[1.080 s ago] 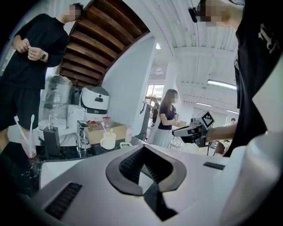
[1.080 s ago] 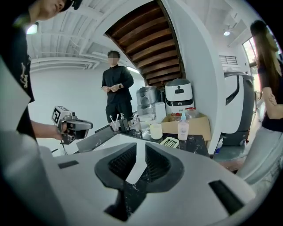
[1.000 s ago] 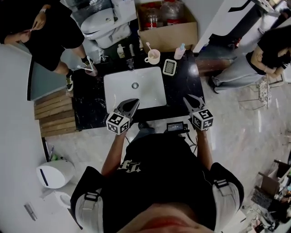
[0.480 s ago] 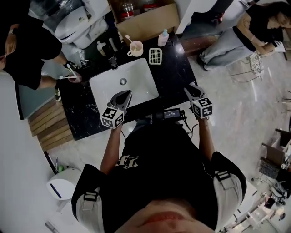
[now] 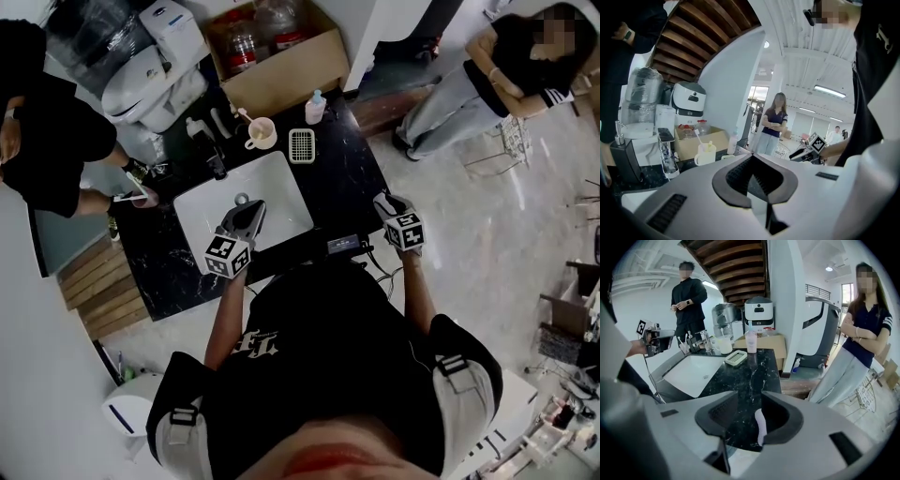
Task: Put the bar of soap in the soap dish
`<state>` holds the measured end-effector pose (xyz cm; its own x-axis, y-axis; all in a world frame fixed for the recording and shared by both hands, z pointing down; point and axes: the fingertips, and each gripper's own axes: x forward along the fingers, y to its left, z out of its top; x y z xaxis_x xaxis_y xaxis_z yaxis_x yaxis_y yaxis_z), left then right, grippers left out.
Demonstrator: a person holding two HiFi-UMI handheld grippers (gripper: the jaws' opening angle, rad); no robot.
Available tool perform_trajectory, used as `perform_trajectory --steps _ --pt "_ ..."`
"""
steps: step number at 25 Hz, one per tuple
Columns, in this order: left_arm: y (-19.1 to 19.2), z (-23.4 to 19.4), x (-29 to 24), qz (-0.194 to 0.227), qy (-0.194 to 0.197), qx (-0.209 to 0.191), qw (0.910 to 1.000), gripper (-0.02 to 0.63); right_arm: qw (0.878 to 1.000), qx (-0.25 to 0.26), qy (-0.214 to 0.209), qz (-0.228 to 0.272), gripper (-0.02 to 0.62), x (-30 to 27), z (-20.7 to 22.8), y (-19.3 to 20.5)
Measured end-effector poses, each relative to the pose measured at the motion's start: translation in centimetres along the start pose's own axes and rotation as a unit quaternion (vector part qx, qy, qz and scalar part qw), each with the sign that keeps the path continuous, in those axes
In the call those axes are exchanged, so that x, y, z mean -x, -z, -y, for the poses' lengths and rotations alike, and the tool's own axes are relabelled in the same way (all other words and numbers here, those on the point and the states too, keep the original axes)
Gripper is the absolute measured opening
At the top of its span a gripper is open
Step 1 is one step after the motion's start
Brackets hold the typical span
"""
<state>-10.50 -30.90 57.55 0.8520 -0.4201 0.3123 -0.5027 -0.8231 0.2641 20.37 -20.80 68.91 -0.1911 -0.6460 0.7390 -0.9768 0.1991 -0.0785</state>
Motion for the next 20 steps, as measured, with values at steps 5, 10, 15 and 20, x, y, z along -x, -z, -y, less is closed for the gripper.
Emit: perform_trajectory --steps 5,10,15,20 --pt "-0.3 -0.5 -1.0 -0.006 0.003 0.001 1.0000 0.008 1.000 -0.015 0.009 -0.018 0.144 -1.0 1.7 1.8" --pt "0.0 -0.9 -1.7 -0.015 0.010 -0.001 0.9998 0.008 0.999 -0.016 0.008 -0.038 0.161 -1.9 2.5 2.6" --pt "0.1 -1.7 -1.5 -0.018 0.005 0.004 0.9998 0.008 0.997 -0.012 0.006 -0.073 0.199 -3.0 2.5 3.9" --pt "0.6 -2.2 -1.0 -0.020 0.001 0.009 0.9997 0.008 0.995 -0.004 0.014 -0.102 0.212 -3.7 3.4 5.3"
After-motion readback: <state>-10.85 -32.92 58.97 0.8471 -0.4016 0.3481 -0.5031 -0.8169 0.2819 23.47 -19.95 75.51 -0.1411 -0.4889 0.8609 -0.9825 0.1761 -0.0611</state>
